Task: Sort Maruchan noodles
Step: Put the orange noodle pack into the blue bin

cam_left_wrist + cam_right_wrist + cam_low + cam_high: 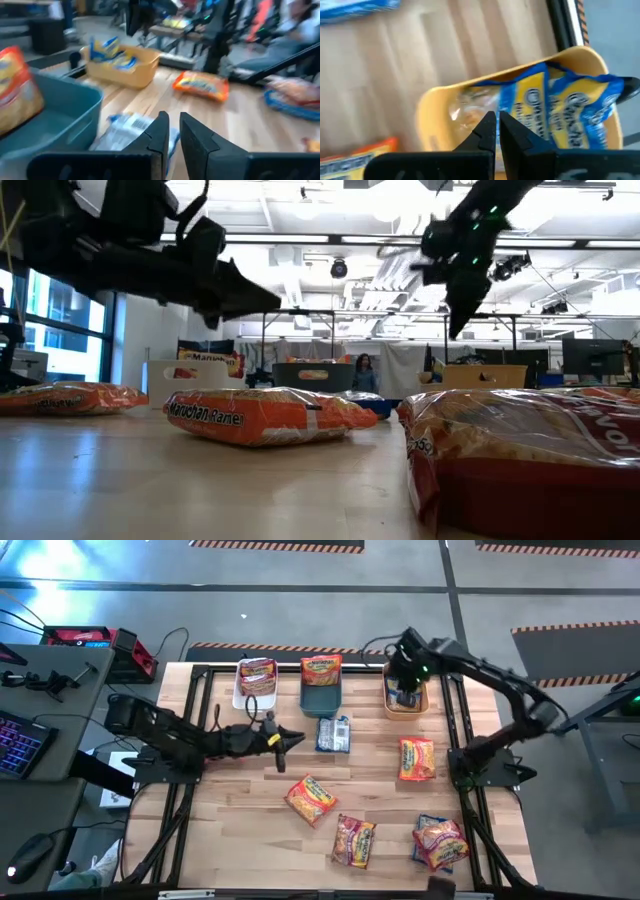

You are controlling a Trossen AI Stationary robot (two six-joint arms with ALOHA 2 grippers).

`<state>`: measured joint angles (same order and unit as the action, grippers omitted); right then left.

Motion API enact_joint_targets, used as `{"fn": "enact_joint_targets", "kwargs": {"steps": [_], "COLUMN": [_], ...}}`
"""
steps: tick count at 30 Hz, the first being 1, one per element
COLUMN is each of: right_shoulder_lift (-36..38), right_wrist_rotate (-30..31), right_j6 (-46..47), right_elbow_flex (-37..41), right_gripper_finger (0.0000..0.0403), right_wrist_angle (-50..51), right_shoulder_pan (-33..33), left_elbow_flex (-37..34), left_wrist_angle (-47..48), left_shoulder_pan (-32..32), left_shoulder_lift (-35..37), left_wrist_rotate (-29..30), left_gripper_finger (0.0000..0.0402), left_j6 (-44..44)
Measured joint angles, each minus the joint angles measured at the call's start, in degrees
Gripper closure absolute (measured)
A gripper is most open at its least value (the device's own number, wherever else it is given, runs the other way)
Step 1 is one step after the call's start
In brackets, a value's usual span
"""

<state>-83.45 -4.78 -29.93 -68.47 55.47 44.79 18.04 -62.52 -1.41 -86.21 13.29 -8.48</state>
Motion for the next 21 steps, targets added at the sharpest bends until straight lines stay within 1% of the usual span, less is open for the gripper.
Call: {"fn": "enact_joint_targets", "kwargs": {"steps": [3,5,7,10,13,15,17,19,21], "right_shoulder_lift": [6.9,11.5,16.2,22.0,26.3,27.6,26.9,24.9,21.8], "right_wrist_rotate": [-2.3,-4.3,-5.3,-4.9,-4.5,-3.6,-2.8,-3.1,-4.5], "right_j6": [6.7,13.0,19.4,28.2,32.8,33.0,33.3,31.5,29.4], "right_elbow_flex": [5.4,10.2,15.1,21.3,25.0,26.5,26.3,25.0,23.3], "right_gripper_finger": [0.0403,0.0403,0.0403,0.0403,0.0402,0.0401,0.0392,0.0373,0.0344], "right_wrist_angle": [-1.1,-2.2,-3.5,-3.8,-4.0,-4.4,-4.5,-4.4,-3.7], "right_shoulder_pan": [-4.1,-7.2,-10.3,-13.9,-16.5,-17.8,-18.3,-18.3,-18.1], "left_elbow_flex": [0.0,0.0,0.0,0.0,0.0,0.0,0.0,0.0,0.0], "left_wrist_angle": [-3.3,-5.3,-5.9,-5.9,-5.9,-5.9,-5.8,-5.5,-5.4], "left_shoulder_pan": [-2.6,-4.2,-6.0,-8.6,-11.3,-13.1,-14.7,-16.3,-17.8], "left_shoulder_lift": [-0.2,-0.2,-0.2,-0.2,-0.2,-0.2,-0.2,-0.2,-0.2], "left_wrist_rotate": [-6.8,-10.1,-11.4,-11.6,-11.6,-11.6,-11.7,-12.9,-15.2], "left_gripper_finger": [0.0385,0.0395,0.04,0.0399,0.0401,0.0401,0.0401,0.0401,0.0401], "left_j6": [1.1,1.1,1.1,1.1,1.0,0.6,0.2,-1.3,-3.1]}}
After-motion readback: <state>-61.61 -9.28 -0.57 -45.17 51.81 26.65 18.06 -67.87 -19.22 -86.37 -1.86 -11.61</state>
